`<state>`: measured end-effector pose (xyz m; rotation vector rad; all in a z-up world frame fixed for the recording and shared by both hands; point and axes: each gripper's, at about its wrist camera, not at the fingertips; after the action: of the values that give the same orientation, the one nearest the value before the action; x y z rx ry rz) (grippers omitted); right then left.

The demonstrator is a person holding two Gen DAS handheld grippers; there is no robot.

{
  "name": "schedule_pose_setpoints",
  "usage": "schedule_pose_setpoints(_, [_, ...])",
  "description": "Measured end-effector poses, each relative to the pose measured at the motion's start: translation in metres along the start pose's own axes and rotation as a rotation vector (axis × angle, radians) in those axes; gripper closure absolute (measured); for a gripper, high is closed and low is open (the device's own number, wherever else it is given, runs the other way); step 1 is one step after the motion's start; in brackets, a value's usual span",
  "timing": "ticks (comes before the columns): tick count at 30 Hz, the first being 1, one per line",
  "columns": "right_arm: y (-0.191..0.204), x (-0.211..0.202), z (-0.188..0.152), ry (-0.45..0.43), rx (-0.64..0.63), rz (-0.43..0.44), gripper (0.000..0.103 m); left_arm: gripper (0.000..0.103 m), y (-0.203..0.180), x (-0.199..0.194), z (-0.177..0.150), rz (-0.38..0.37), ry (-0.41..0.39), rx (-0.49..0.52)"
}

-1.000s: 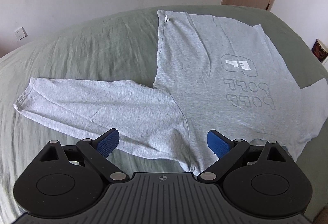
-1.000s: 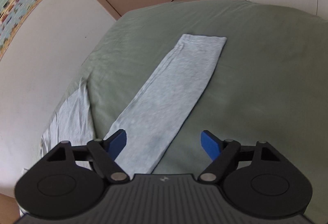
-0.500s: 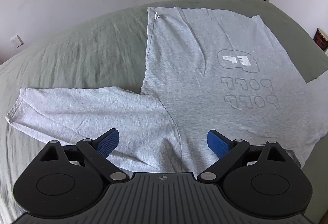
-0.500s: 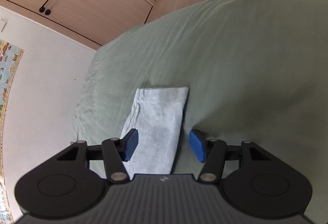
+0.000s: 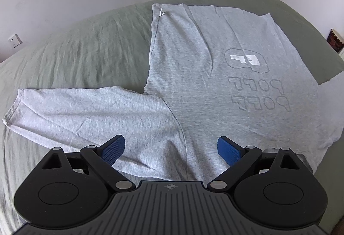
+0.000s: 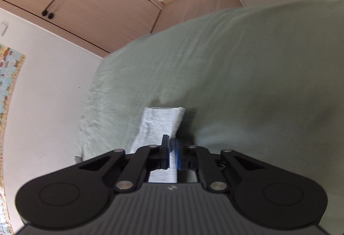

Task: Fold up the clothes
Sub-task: 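Lift the sleeve with the right gripper and carry it across the shirt body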

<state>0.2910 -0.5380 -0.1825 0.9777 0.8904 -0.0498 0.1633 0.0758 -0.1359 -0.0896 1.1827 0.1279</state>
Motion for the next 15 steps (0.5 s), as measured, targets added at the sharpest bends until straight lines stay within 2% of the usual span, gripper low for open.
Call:
schedule_pose_setpoints(3, [0.036,-0.009,-0.002,0.002,-0.104,0.035,0.101,0.008,0.007,-0.007,-0.002,-0.012,-0.008,-0.021])
schedule_pose_setpoints(8, [0.106,-0.029,-0.027,0.031,-0.301,0.100,0.103,0.008,0.018,-0.018,-0.008,-0.040,-0.020,-0.043])
schedule_pose_setpoints(11, [0.132,-0.029,-0.038,0.034,-0.362,0.017,0.102,0.008,0.025,-0.022,-0.013,-0.053,-0.023,-0.059])
schedule_pose_setpoints(12, [0.133,-0.024,-0.037,0.052,-0.351,-0.034,0.099,0.008,0.026,-0.022,-0.015,-0.058,-0.017,-0.058])
schedule_pose_setpoints(13, [0.129,-0.023,-0.041,0.061,-0.342,-0.081,0.091,0.008,0.024,-0.022,-0.015,-0.062,-0.012,-0.046])
schedule_pose_setpoints(15, [0.120,-0.020,-0.045,0.052,-0.347,-0.158,0.085,0.008,0.020,-0.023,-0.017,-0.062,-0.010,-0.015])
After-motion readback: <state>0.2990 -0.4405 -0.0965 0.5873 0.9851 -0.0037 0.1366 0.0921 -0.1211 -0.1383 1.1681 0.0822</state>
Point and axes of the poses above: each gripper's, at about its wrist camera, not at the fingertips, and x roughly the way its jaws point, y to its left, z to its top, and after that the axes turned 6 degrees about y, right-handed
